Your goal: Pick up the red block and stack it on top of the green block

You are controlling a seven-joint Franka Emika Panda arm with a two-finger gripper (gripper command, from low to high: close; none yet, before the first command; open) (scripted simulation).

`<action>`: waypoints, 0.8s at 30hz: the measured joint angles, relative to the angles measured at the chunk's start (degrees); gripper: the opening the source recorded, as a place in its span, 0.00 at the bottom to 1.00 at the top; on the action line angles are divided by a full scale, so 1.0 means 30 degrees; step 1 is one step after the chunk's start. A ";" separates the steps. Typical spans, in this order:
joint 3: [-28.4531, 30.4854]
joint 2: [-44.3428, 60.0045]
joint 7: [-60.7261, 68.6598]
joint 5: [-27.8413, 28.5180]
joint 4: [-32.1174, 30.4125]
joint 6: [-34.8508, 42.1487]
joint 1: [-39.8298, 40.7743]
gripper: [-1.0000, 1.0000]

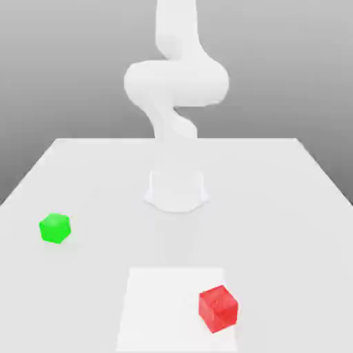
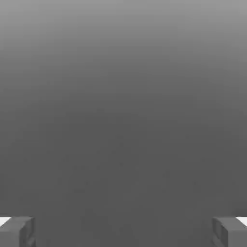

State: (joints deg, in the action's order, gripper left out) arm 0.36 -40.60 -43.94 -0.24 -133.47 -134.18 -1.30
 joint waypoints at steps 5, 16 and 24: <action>0.0156 0.3580 0.1328 -0.0209 -0.1157 -0.1656 -0.0801 0.50; -0.0026 1.1200 0.4031 -0.0487 -0.3617 -0.5172 -0.2057 0.50; -0.0252 1.6726 0.5117 0.0128 -0.4983 -0.8081 -0.2605 0.50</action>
State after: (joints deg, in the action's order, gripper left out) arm -0.40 9.58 -28.59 0.14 -148.42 -158.43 -9.11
